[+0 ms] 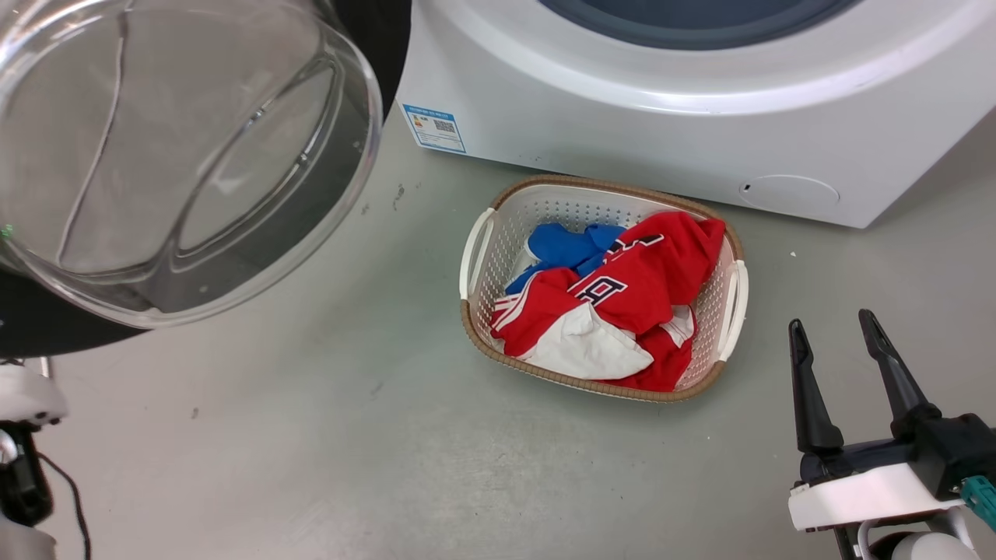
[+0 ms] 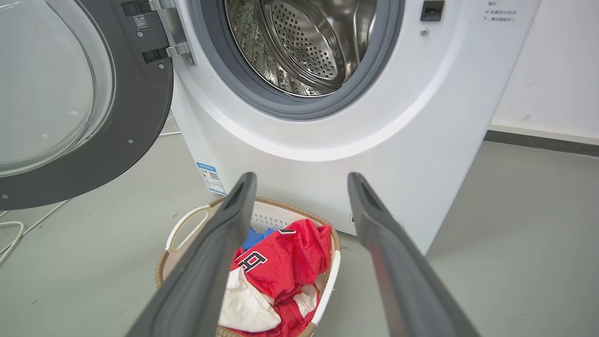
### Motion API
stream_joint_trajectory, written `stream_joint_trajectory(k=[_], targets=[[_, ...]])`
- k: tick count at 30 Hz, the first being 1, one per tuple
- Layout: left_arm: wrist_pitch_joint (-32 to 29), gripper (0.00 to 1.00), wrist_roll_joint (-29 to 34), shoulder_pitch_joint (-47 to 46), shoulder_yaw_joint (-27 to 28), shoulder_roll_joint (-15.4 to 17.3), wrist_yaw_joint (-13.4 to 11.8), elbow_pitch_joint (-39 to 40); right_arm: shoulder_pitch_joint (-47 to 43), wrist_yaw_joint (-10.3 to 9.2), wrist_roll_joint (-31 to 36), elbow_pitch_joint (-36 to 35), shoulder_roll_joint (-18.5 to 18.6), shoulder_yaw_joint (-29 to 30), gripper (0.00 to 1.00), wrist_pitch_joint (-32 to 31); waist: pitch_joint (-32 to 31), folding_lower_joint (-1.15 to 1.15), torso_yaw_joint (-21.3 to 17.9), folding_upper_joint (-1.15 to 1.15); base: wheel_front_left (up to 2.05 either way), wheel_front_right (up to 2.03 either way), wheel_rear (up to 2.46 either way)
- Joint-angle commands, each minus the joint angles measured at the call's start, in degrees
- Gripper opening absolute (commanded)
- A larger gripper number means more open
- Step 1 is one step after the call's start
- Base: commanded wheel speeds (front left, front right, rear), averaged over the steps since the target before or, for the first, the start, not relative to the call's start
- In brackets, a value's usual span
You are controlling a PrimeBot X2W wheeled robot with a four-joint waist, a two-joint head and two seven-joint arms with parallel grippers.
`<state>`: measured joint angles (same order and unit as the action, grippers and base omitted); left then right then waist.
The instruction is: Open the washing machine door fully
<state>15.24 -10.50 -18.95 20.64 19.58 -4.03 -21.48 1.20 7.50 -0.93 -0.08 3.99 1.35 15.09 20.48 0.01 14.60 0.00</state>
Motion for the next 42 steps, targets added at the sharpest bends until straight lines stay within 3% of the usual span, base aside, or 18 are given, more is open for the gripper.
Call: stream_joint_trajectory(k=[1, 12, 25, 26, 27, 42], targets=[[-0.2, 0.00, 0.1, -1.4, 0.9, 0.9, 0.1, -1.0, 0.8, -0.01, 0.4, -0.2, 0.4, 0.0, 1.00, 0.1, 0.4, -0.01, -0.3, 0.00, 0.00, 0.00, 0.00], [-0.2, 0.00, 1.9, -5.1, 4.9, 2.2, 3.2, -6.4, 1.1, -0.01, 0.4, -0.1, 0.1, 0.3, 1.00, 0.1, 0.5, -0.01, -1.3, 0.00, 0.00, 0.00, 0.00], [-0.1, 0.00, 6.7, 3.4, 6.7, -0.2, 6.6, 3.1, -1.8, -0.01, -1.1, 0.4, -1.1, 1.2, 1.00, 0.1, -7.5, -0.01, -2.5, 0.00, 0.00, 0.00, 0.00], [-0.1, 0.24, 6.8, 4.0, 6.9, -0.5, 6.9, 4.3, -2.2, -0.01, -1.2, 0.4, -1.1, 1.3, 1.00, 0.1, -8.1, -0.01, -2.6, 0.00, 0.00, 0.00, 0.00], [-0.1, 1.00, 7.0, 4.4, 6.7, -0.9, 7.1, 5.7, -2.5, -0.01, -1.5, 0.4, -1.2, 1.2, 1.00, 0.1, -8.7, -0.01, -2.6, 0.00, 0.00, 0.00, 0.00], [-0.1, 1.00, 11.3, 12.0, -4.3, -9.6, 9.0, 23.3, -5.0, -0.01, -4.1, -1.4, -1.1, 2.3, 1.00, 0.1, -14.6, -0.01, -4.9, 0.00, 0.00, 0.00, 0.00]])
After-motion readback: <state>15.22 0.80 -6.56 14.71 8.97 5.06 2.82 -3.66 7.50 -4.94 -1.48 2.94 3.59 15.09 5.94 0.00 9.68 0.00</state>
